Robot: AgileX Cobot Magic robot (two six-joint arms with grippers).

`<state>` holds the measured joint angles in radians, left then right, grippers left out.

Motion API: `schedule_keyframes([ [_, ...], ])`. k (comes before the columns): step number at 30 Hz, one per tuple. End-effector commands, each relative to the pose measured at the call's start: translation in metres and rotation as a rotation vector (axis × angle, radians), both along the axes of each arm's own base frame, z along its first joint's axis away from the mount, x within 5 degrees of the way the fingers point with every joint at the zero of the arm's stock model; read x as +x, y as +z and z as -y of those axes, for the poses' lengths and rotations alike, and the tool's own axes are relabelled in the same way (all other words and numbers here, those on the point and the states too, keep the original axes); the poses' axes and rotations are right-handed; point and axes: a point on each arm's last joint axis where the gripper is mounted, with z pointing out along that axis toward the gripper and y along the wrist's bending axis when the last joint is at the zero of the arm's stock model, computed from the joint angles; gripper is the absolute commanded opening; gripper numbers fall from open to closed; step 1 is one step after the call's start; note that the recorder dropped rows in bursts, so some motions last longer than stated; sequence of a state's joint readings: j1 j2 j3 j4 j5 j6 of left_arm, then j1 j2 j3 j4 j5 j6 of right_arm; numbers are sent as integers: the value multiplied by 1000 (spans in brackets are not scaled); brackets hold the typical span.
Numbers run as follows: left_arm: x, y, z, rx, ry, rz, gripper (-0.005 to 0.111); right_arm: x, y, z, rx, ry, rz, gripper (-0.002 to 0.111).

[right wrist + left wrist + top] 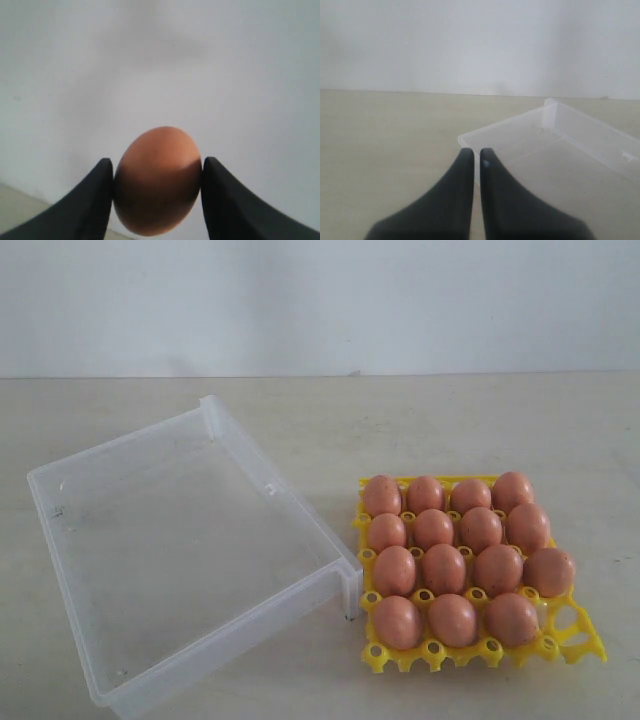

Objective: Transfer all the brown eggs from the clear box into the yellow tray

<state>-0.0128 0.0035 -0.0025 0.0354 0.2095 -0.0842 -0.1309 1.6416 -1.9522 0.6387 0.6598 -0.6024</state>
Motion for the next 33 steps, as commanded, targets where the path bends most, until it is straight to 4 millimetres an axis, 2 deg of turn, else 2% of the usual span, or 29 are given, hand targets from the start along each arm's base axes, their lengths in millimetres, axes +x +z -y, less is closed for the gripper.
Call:
schedule_keyframes([
  [1, 0, -1, 0, 0, 2, 1, 4, 18, -9, 44, 212, -190, 144, 0],
  [4, 0, -1, 0, 0, 2, 1, 4, 38, -40, 73, 238, -238, 56, 0],
  [8, 0, -1, 0, 0, 2, 1, 4, 63, -75, 85, 194, -245, -17, 0],
  [9, 0, -1, 0, 0, 2, 1, 4, 67, -79, 86, 222, -248, -18, 0],
  [11, 0, -1, 0, 0, 2, 1, 4, 78, -88, 89, 396, -255, 12, 0],
  [12, 0, -1, 0, 0, 2, 1, 4, 87, -95, 89, 459, -221, 37, 0],
  [14, 0, -1, 0, 0, 2, 1, 4, 102, -110, 82, 543, -44, 96, 0],
  [15, 0, -1, 0, 0, 2, 1, 4, 107, -121, 70, 481, 135, 87, 0],
  [19, 0, -1, 0, 0, 2, 1, 4, 104, -142, 51, 463, 401, 40, 0],
  [22, 0, -1, 0, 0, 2, 1, 4, 99, -155, 52, 470, 457, 11, 0],
  [25, 0, -1, 0, 0, 2, 1, 4, 88, -169, 41, 486, 613, -22, 0],
  [29, 0, -1, 0, 0, 2, 1, 4, 80, -192, 16, 276, 650, -158, 0],
  [33, 0, -1, 0, 0, 2, 1, 4, 72, -195, -9, -22, 666, -201, 0],
])
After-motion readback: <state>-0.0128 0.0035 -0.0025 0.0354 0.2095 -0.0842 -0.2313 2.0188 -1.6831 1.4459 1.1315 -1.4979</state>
